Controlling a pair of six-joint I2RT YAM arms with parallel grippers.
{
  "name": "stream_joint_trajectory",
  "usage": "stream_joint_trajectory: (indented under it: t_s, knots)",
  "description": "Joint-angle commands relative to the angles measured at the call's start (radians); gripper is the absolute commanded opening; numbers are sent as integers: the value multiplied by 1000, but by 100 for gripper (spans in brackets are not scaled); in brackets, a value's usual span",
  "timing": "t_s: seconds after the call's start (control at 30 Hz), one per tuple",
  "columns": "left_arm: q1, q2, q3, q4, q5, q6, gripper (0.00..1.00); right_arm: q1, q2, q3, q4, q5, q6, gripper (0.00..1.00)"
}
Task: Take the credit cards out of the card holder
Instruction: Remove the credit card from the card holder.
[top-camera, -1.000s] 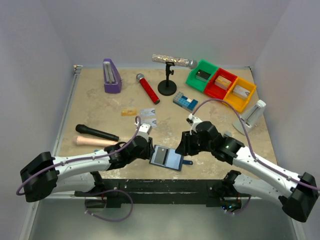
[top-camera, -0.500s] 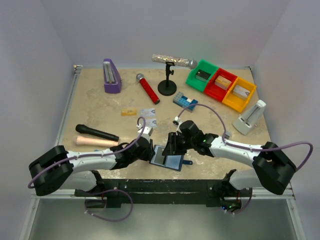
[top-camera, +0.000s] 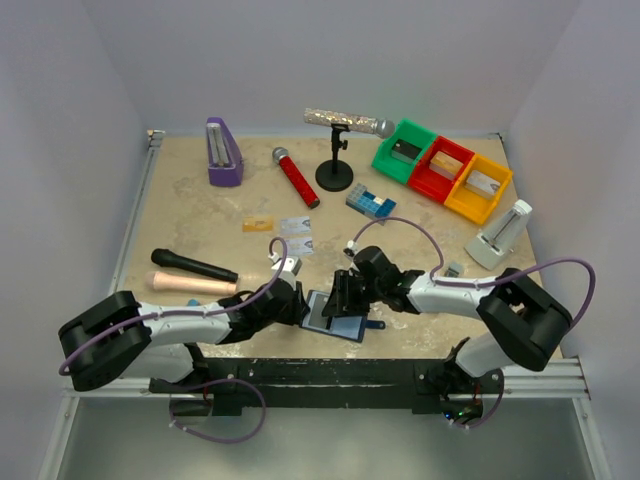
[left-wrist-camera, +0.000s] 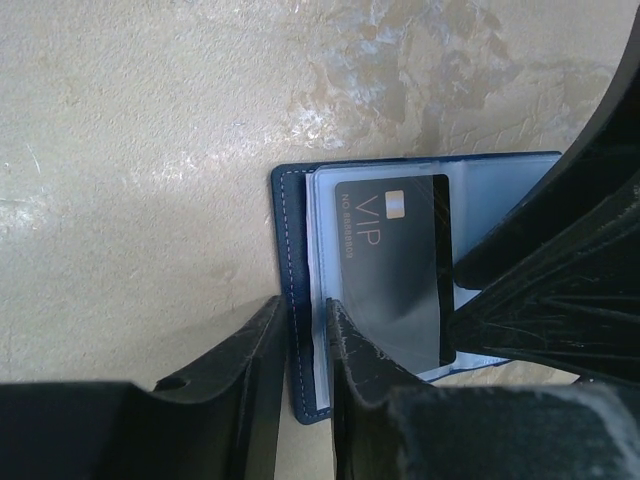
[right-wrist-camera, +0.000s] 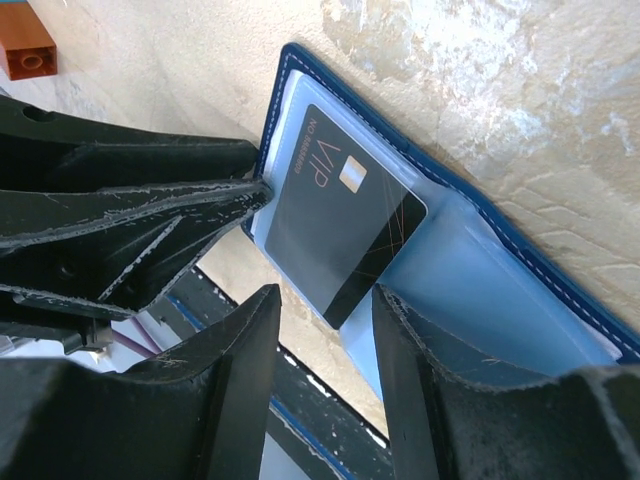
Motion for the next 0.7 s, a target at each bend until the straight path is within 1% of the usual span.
stream_joint_trajectory:
  t_s: [0.0,0.37,0.67]
  knots:
    - [5,-8,-38,65,29,-35,26,4,19,-12,64,-11,27,47]
    - [4,-15,-68,78,36,-47,24,1,30,-32,70,9,58,47]
    - [-10,-31,-106,97,47,-76,20,-7,16,-91,174,6,101,47]
